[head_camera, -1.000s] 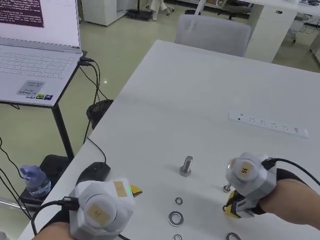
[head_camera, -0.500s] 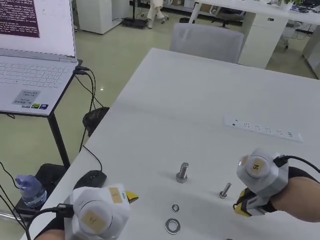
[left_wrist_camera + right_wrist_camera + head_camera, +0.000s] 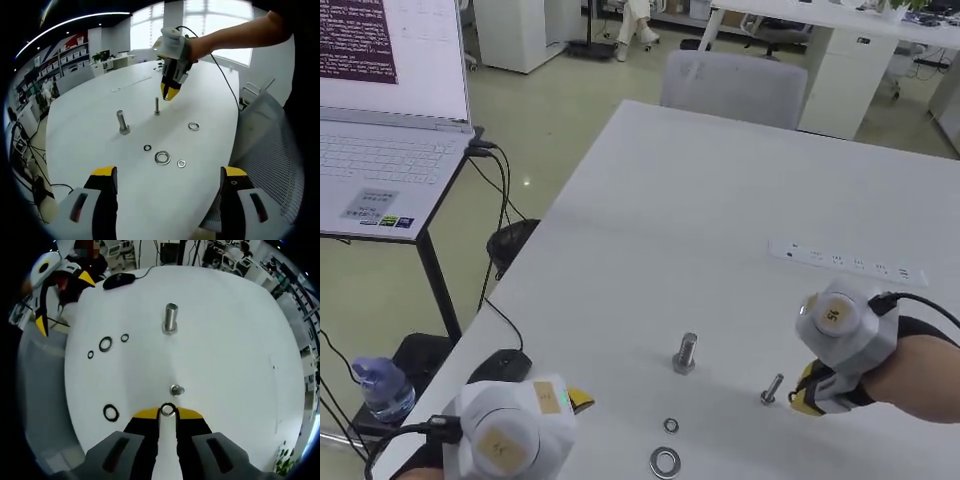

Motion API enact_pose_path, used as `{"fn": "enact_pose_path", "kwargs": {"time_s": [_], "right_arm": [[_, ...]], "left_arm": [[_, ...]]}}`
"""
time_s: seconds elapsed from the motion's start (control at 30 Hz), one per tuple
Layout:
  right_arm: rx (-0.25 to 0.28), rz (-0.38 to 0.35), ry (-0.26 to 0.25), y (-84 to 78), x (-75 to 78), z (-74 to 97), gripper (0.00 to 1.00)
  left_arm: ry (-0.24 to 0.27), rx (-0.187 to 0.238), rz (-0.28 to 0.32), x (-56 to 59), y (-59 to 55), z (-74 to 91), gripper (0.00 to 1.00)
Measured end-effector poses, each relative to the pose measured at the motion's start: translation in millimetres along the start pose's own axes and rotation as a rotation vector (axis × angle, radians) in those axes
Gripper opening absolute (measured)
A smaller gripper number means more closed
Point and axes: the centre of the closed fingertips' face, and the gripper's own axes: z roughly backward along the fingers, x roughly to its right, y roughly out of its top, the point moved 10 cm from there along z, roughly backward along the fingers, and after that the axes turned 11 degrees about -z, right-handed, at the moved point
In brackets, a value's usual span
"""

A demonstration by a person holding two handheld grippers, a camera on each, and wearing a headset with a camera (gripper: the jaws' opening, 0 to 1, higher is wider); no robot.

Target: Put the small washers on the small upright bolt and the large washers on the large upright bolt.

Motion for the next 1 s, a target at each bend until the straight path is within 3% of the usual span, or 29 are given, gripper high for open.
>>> {"fn": "enact_pose_path", "kwargs": {"time_s": [0.43, 1.0], "right_arm": [[0.020, 0.019, -0.018, 18.0, 8.4, 7.9, 0.13], [-0.001, 0.037, -0.007, 25.2, 5.0, -2.8, 0.13]], "left_arm": [[0.001, -0.001, 0.008, -2.9, -2.6, -1.4, 0.84], [0.002, 0.001, 0.012, -2.6, -4.2, 0.0, 0.84]]}}
